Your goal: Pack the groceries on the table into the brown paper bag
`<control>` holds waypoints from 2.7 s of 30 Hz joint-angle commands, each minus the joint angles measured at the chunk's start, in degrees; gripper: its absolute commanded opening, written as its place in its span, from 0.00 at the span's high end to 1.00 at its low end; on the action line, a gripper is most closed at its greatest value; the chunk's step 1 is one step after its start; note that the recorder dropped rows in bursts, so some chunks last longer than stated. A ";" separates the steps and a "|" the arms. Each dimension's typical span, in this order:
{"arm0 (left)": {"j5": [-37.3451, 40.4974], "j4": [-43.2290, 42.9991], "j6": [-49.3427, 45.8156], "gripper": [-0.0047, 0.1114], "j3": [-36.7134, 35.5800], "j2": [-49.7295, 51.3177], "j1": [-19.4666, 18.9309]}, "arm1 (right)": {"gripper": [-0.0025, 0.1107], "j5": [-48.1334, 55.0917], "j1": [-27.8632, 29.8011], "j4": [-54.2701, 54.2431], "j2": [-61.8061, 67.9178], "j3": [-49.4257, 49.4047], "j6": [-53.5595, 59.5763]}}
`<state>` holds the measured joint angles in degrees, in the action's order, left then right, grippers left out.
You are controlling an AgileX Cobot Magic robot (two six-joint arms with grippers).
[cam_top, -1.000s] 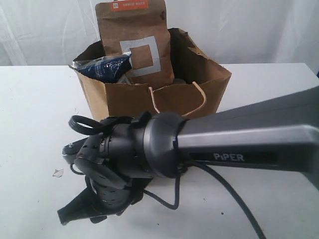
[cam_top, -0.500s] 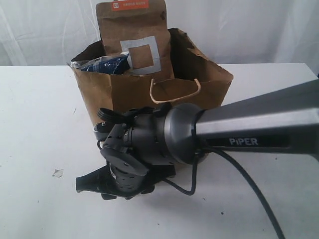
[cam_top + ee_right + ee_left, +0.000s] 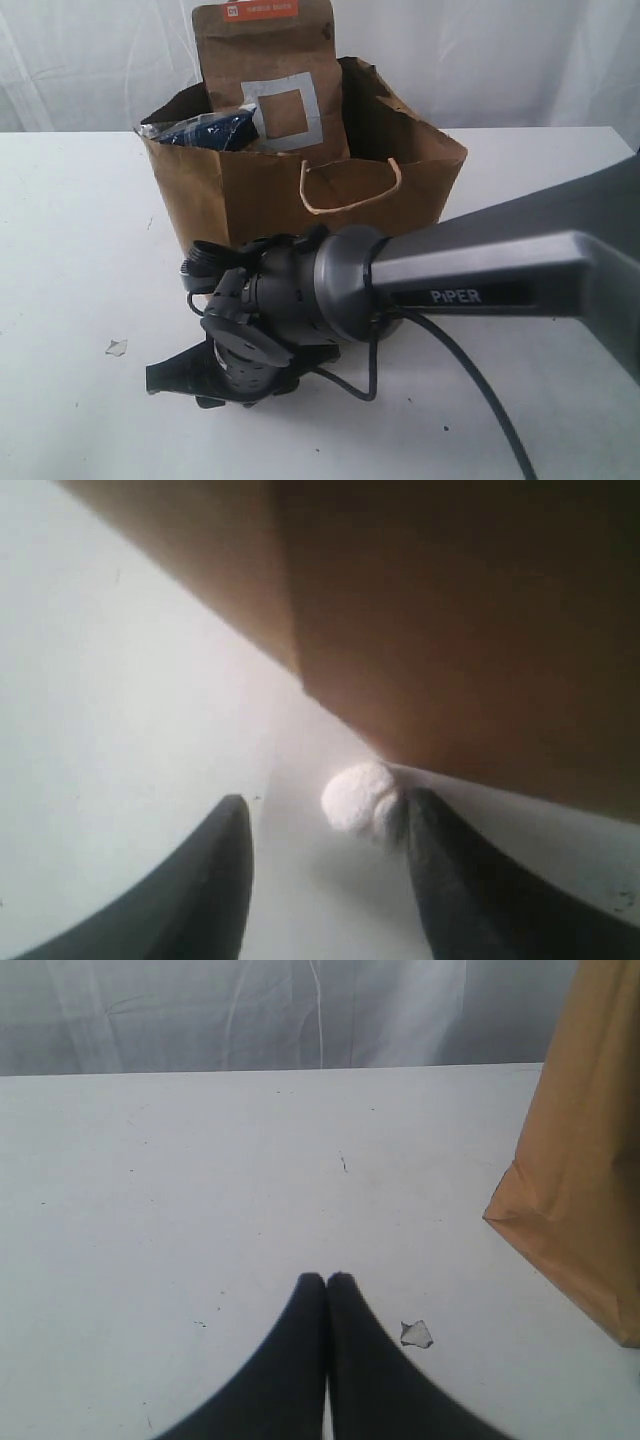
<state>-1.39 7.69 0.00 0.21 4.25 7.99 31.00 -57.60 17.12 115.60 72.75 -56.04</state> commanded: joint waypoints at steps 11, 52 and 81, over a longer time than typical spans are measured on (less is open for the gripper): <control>0.09 -0.05 0.00 0.96 -0.21 -0.27 -0.13 | 0.82 0.64 1.08 0.64 1.95 -0.22 5.00; 0.09 -0.05 0.00 0.96 -0.21 -0.27 -0.13 | 0.98 18.76 -0.80 16.68 -27.53 13.87 36.42; 0.09 -0.05 0.00 0.96 -0.21 -0.27 -0.13 | 0.52 15.08 13.82 8.74 -22.77 14.01 39.83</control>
<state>-1.39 7.69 0.00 0.21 4.25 7.99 46.51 -44.11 25.43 93.74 86.28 -15.57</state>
